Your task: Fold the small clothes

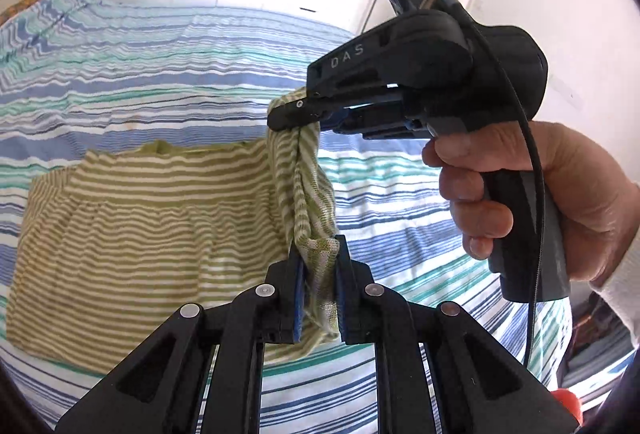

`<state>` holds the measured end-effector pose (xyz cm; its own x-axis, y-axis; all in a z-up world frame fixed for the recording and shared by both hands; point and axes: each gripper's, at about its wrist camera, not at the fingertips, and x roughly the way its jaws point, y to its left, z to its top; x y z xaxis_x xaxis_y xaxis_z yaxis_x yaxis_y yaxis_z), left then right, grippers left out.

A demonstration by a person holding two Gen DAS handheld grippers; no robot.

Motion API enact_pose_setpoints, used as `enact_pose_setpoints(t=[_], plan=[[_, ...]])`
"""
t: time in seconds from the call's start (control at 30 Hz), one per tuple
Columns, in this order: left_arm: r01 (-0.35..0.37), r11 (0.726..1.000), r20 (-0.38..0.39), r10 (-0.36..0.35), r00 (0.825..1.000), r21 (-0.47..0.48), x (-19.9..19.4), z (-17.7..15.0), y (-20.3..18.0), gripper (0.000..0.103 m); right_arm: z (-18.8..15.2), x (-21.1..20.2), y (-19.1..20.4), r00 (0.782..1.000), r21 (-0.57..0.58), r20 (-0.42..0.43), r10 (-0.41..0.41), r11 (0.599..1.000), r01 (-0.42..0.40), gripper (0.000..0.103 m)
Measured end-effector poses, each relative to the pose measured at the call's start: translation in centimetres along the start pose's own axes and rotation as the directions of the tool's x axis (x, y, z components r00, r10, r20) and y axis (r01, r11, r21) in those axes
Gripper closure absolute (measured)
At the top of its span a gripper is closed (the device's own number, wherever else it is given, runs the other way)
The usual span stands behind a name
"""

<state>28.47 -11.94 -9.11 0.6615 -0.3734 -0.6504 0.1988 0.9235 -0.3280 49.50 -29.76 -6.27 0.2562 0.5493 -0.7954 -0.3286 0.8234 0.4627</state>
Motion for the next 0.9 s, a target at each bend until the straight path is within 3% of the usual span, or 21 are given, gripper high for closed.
enact_pose_setpoints(t=[0.13,0.27,0.37,0.43,0.5,0.53,0.57,0.6,0.67,0.77,0.83,0.9], plan=[[-0.083,0.981,0.001,0.084,0.996,-0.174,-3.3,-0.2,9.4,0.092,1.9,5.3,8.8,0.999,-0.109,-0.046,0.015,0.994,-0.020,0.093],[-0.152,0.928,-0.032,0.150,0.988,-0.340,-4.6,-1.8,17.5,0.092,1.9,11.9,15.7,0.993,-0.175,-0.116,0.014,0.984,-0.034,0.093],[-0.176,0.894,-0.122,0.138,0.983,-0.413,-4.0,-3.6,22.0,0.092,0.9,17.3,19.9,0.982,-0.253,-0.186,-0.029,0.967,-0.019,0.093],[-0.228,0.859,-0.182,0.160,0.970,-0.458,-3.3,-5.3,24.4,0.088,0.1,20.5,21.5,0.972,-0.288,-0.229,-0.060,0.958,-0.008,0.090],[-0.223,0.837,-0.199,0.140,0.970,-0.500,-3.8,-6.7,25.8,0.079,-0.5,22.4,22.5,0.962,-0.264,-0.275,0.008,0.961,-0.083,0.080],[-0.223,0.825,-0.188,0.144,0.971,-0.519,-4.5,-7.3,26.3,0.068,-0.6,22.5,23.0,0.959,-0.239,-0.279,0.055,0.963,-0.125,0.074],[-0.236,0.816,-0.179,0.165,0.970,-0.527,-5.4,-7.7,26.7,0.053,-0.6,21.9,23.2,0.961,-0.221,-0.258,0.104,0.961,-0.163,0.061],[-0.246,0.816,-0.169,0.183,0.968,-0.524,-6.3,-8.0,26.8,0.049,-0.6,21.0,23.3,0.963,-0.214,-0.227,0.144,0.957,-0.193,0.050],[-0.260,0.825,-0.165,0.203,0.965,-0.502,-7.6,-8.7,26.8,0.047,-0.6,18.3,22.6,0.974,-0.211,-0.147,0.171,0.957,-0.200,0.047],[-0.289,0.833,-0.153,0.245,0.957,-0.472,-10.0,-9.9,26.3,0.047,-1.2,13.9,21.6,0.993,-0.253,-0.054,0.105,0.960,-0.116,0.047],[-0.295,0.847,-0.129,0.266,0.955,-0.442,-11.3,-10.4,25.8,0.047,-3.0,11.0,20.6,0.999,-0.346,-0.020,0.046,0.937,-0.050,0.048],[-0.317,0.858,-0.129,0.290,0.948,-0.403,-12.0,-10.8,25.2,0.047,-5.9,8.9,19.6,0.997,-0.406,-0.026,0.068,0.911,-0.073,0.049]])
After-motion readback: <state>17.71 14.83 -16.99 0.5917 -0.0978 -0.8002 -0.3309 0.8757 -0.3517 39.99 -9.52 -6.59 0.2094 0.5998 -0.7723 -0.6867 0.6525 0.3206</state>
